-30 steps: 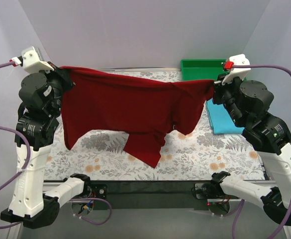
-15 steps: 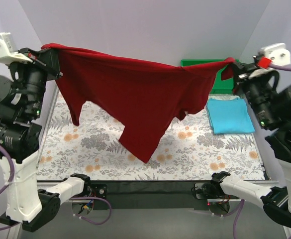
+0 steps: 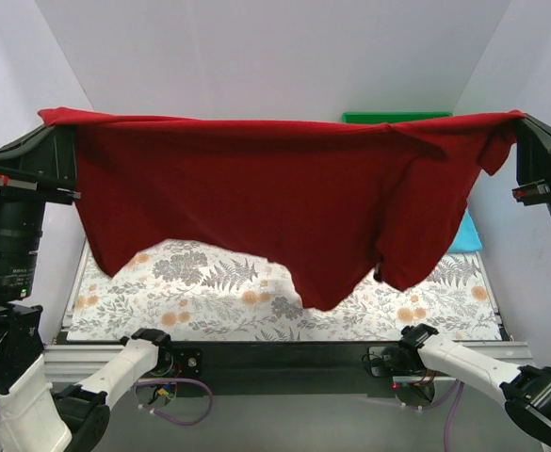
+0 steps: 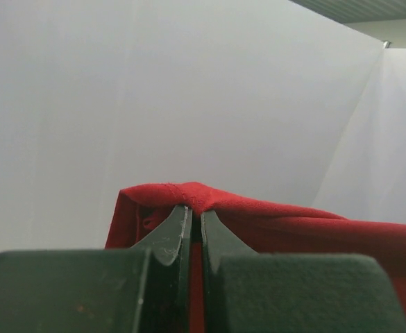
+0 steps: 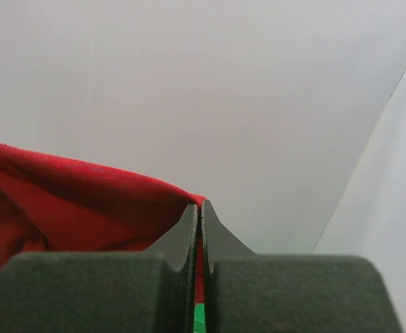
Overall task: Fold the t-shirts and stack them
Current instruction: Flatten the tshirt out
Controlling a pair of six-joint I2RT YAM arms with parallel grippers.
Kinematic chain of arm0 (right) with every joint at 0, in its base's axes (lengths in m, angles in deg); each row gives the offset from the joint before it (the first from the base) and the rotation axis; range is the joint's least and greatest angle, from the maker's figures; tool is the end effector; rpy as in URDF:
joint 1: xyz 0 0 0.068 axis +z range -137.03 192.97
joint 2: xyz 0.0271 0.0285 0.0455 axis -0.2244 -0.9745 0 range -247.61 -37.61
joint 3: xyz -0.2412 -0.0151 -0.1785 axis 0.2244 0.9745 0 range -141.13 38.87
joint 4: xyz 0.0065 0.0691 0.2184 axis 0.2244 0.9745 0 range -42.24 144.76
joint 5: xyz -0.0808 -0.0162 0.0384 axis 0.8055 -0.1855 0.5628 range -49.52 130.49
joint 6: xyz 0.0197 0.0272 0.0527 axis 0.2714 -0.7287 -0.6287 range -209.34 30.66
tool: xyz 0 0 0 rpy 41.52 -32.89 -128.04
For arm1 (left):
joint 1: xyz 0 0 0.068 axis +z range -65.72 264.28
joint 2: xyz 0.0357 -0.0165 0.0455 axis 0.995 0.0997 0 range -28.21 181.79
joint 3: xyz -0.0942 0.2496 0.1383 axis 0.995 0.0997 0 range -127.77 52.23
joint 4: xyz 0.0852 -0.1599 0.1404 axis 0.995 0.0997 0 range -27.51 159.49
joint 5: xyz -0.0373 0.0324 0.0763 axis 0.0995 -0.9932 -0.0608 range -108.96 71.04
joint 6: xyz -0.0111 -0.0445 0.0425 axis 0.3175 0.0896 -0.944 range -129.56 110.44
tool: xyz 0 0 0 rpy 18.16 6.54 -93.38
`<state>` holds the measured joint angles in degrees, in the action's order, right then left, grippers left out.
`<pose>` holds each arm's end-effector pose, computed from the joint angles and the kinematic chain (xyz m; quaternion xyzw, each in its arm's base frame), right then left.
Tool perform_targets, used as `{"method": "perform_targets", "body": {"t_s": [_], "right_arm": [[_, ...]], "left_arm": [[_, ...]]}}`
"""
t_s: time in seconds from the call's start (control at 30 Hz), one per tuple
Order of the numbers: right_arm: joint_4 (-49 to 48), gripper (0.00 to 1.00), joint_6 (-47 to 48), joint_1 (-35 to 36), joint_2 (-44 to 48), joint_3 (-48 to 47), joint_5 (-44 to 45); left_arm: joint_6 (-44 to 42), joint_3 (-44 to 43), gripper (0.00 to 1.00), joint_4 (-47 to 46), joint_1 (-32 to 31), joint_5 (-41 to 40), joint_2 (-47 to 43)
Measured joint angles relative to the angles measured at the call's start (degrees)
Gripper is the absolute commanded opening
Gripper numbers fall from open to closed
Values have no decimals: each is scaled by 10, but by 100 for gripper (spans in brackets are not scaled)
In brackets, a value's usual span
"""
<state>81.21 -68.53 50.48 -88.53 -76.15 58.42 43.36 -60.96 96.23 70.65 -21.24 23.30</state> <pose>-0.0100 -0.0262 0.6166 -0.1200 0.4930 0.0483 0.8604 -0.0071 0.0036 0.6130 -0.1894 0.4796 -0.4615 0.7219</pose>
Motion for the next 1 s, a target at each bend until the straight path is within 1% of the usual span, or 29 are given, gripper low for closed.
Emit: {"method": "perform_targets", "body": {"t_s": [0.1, 0.2, 0.27, 0.37, 0.47, 0.57, 0.7, 0.87, 0.93, 0.97, 1.0], "right_arm": [[-1, 1, 6, 0, -26, -4, 4], [-4, 1, 11, 0, -70, 4, 17], [-7, 1, 17, 0, -105, 25, 29], [-26, 1, 30, -6, -169, 73, 44], [-52, 1, 34, -32, -253, 105, 37], [-88, 1, 32, -67, -346, 134, 14], [-136, 1, 31, -97, -455, 168, -24], [-185, 1, 32, -103, -556, 172, -58], [-196, 1, 32, -103, -590, 165, -63], [-205, 1, 33, -103, -621, 151, -65], [-210, 1, 33, -103, -633, 146, -66]], "left_arm": [[0, 23, 0, -7, 0, -4, 3], [0, 72, 0, -19, 0, -23, 16], [0, 120, 0, -29, 0, -44, 28], [0, 228, 0, -64, 0, -85, 60], [0, 323, 0, -105, 9, -118, 134], [10, 381, 0, -136, 32, -133, 236], [43, 423, 0, -170, 71, -133, 341], [82, 439, 0, -212, 124, -120, 418], [89, 439, 2, -228, 142, -116, 440], [91, 439, 5, -234, 148, -115, 451], [93, 439, 7, -240, 154, -114, 463]]}}
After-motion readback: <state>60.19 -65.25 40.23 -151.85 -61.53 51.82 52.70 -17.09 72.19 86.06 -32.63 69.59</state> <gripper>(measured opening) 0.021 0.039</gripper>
